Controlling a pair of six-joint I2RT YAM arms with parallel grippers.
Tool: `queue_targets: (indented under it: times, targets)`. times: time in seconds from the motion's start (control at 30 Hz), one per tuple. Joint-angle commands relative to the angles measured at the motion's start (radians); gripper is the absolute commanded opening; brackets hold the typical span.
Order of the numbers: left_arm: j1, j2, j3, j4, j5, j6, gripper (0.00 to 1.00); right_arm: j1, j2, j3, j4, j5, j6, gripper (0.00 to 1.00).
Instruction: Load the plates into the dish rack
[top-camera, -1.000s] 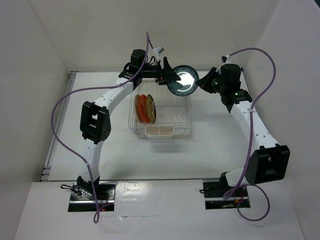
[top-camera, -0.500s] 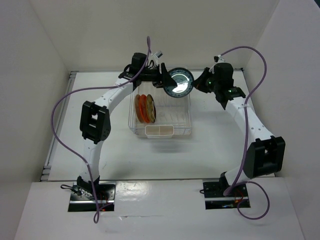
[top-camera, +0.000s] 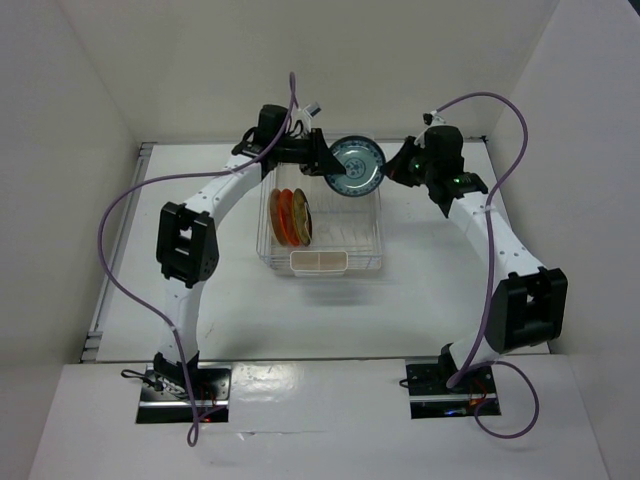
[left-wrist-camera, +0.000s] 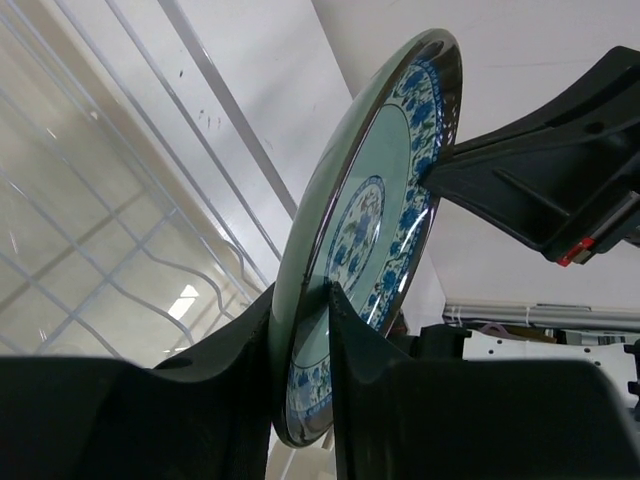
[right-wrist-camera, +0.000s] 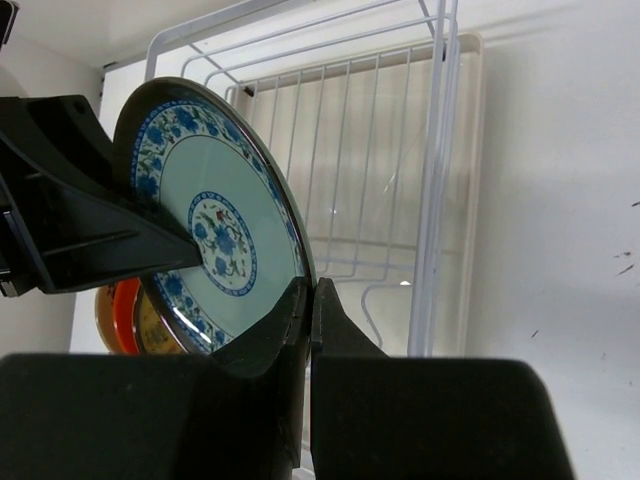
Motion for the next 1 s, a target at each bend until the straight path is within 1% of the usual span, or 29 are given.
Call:
queue_targets:
  times: [0.0, 0.07, 0.1, 0.13, 0.2, 0.23, 0.3, 0.33, 0.37, 0.43, 0.47, 0.53, 0.63, 0.67, 0.7, 0.73, 0.77, 0.83, 0.87, 0.97]
  targets:
    - [0.012, -0.057, -0.005, 0.029, -0.003, 0.027, 0.0, 0.013, 0.007, 0.053, 0.046, -0.046, -0.013, 0.07]
    - [0.012, -0.083, -0.017, 0.029, -0.003, 0.027, 0.0, 0.013, 0.019, 0.053, 0.036, -0.055, -0.013, 0.32]
    - [0.012, -0.111, -0.017, -0.016, -0.052, 0.065, 0.0, 0.013, 0.028, 0.062, 0.022, -0.043, -0.022, 0.63]
    - [0.012, -0.125, -0.008, -0.042, -0.073, 0.087, 0.0, 0.013, 0.028, 0.062, 0.013, -0.043, -0.022, 0.79]
    - [0.021, -0.151, 0.004, -0.098, -0.119, 0.123, 0.0, 0.013, 0.028, 0.062, 0.013, -0.027, -0.022, 1.0]
    - [0.032, -0.161, 0.018, -0.15, -0.159, 0.151, 0.0, 0.013, 0.028, 0.074, 0.013, -0.017, -0.033, 1.0]
    - [0.032, -0.198, 0.029, -0.191, -0.193, 0.171, 0.0, 0.013, 0.028, 0.083, 0.013, -0.004, -0.033, 1.0]
    - [0.043, -0.212, 0.029, -0.219, -0.256, 0.194, 0.0, 0.013, 0.028, 0.096, 0.013, 0.017, -0.043, 1.0]
    - [0.043, -0.238, 0.041, -0.278, -0.293, 0.211, 0.0, 0.013, 0.028, 0.096, 0.013, 0.026, -0.044, 1.0]
    - [0.043, -0.261, 0.052, -0.331, -0.368, 0.24, 0.0, 0.013, 0.028, 0.105, 0.013, 0.026, -0.044, 1.0]
    - [0.043, -0.261, 0.065, -0.409, -0.427, 0.24, 0.0, 0.013, 0.028, 0.105, 0.013, 0.037, -0.044, 1.0]
    - [0.043, -0.261, 0.127, -0.509, -0.465, 0.268, 0.0, 0.004, 0.028, 0.117, -0.001, 0.06, -0.044, 1.0]
    - [-0.003, -0.287, 0.138, -0.671, -0.677, 0.323, 0.0, -0.008, 0.041, 0.117, -0.026, 0.137, -0.044, 1.0]
    - [-0.05, -0.319, 0.138, -0.701, -0.847, 0.341, 0.0, -0.008, 0.054, 0.117, -0.047, 0.167, -0.034, 1.0]
    - [-0.077, -0.33, 0.138, -0.728, -0.935, 0.341, 0.0, -0.021, 0.055, 0.117, -0.056, 0.178, -0.034, 1.0]
    - [-0.103, -0.33, 0.163, -0.798, -1.015, 0.341, 0.0, -0.034, 0.07, 0.117, -0.069, 0.178, -0.025, 1.0]
    - [-0.146, -0.33, 0.185, -0.838, -1.152, 0.317, 0.0, -0.034, 0.082, 0.117, -0.069, 0.189, -0.025, 1.0]
    - [-0.178, -0.317, 0.237, -0.908, -1.239, 0.296, 0.0, -0.045, 0.082, 0.096, -0.069, 0.189, -0.013, 1.0]
    - [-0.201, -0.307, 0.253, -0.967, -1.276, 0.282, 0.0, -0.045, 0.094, 0.082, -0.069, 0.189, -0.013, 1.0]
    - [-0.27, -0.307, 0.303, -1.023, -1.35, 0.23, 0.0, -0.056, 0.127, 0.082, -0.06, 0.18, -0.013, 1.0]
